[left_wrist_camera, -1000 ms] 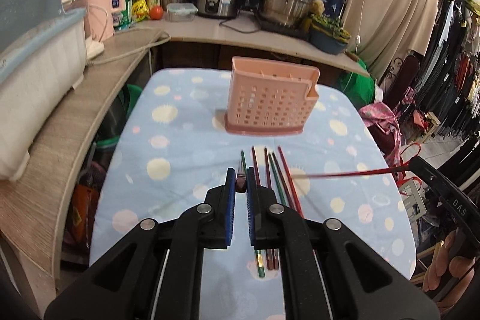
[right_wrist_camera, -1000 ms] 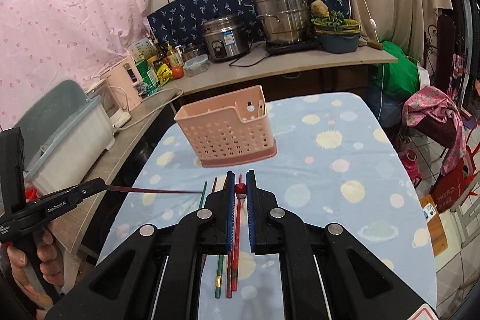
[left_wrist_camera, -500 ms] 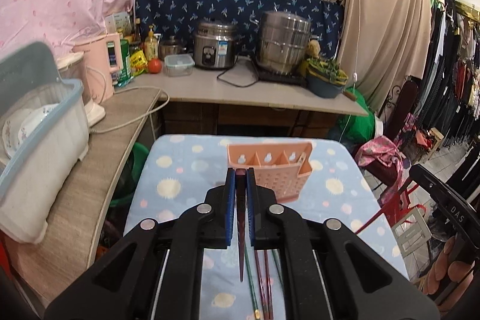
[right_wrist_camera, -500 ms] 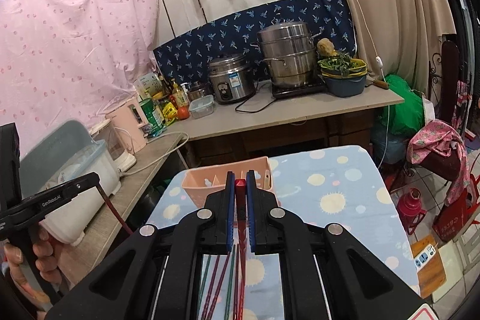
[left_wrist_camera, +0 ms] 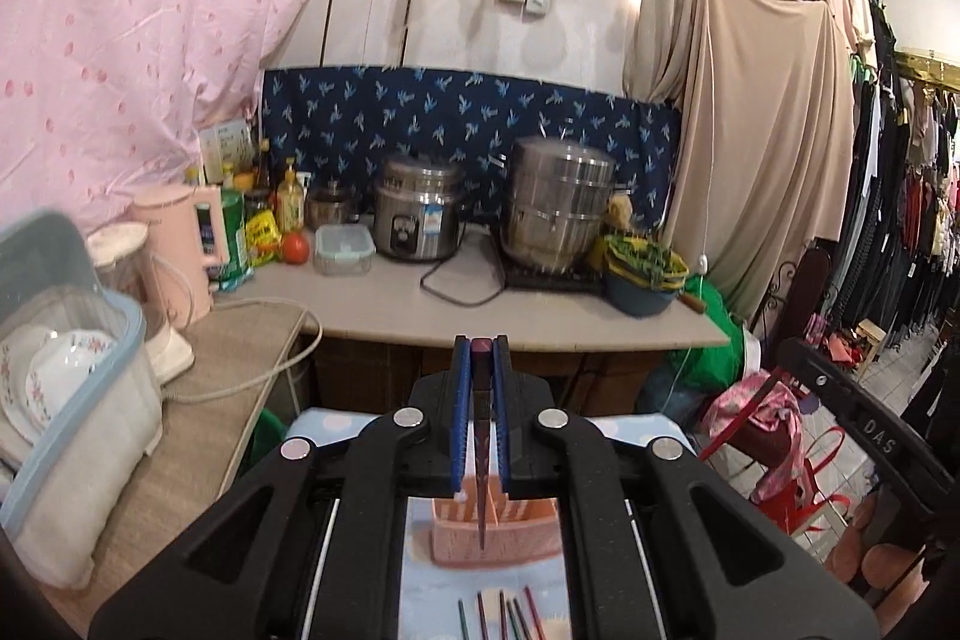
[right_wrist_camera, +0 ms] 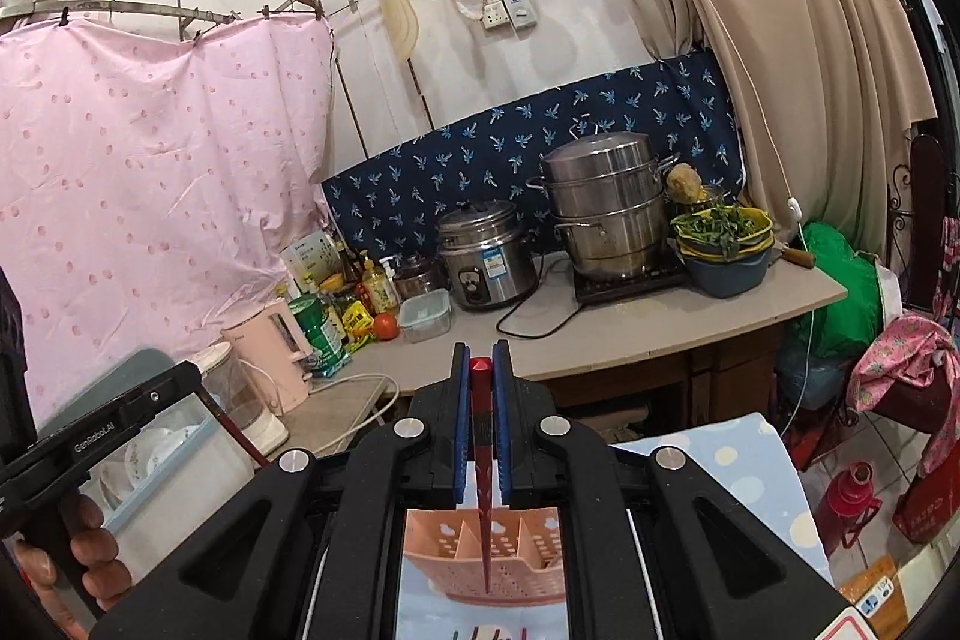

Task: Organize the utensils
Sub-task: 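Lift both chopsticks into the pink basket and open both tools, then withdraw both tools from the basket back over the remaining chopsticks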

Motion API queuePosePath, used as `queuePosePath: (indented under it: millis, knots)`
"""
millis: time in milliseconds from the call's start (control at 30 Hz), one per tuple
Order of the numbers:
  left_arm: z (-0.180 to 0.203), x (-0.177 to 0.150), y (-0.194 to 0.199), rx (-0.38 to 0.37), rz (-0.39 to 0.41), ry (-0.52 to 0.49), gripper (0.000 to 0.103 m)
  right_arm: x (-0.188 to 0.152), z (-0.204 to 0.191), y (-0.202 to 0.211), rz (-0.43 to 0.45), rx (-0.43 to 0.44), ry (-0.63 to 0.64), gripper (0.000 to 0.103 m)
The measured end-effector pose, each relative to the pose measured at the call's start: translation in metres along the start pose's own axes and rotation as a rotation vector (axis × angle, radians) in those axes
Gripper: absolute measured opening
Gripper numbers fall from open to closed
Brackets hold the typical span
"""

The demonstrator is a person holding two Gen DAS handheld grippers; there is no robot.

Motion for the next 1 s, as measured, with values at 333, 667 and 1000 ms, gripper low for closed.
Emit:
queuePosePath:
  millis: [333, 667, 1000]
  knots:
    - [0.006, -0.010, -0.059, 0.029, -0.012, -0.018, 0.007, -0.032, 0.017, -0.074, -0.087, -0.005, -0.024, 0.007]
    - [-0.005, -0.069, -0.109, 0.062, -0.160, -0.010, 0.007, -0.094, 0.043, -0.102, -0.215, -0.032, -0.062, 0.017]
    - [-0.008, -0.085, -0.078, 0.155, -0.148, -0.075, 0.055, -0.082, 0.023, -0.046, -0.158, -0.038, -0.019, 0.051]
Point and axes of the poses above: each gripper's, at about its wrist camera, not at the fingertips, and y roughly against the way its jaws point, z to its right, x to its top, the point moved 10 cm from there along -y, roughly the way its jaws point, and after that the axes turned 7 degrees about x, right-handed, at the moved point
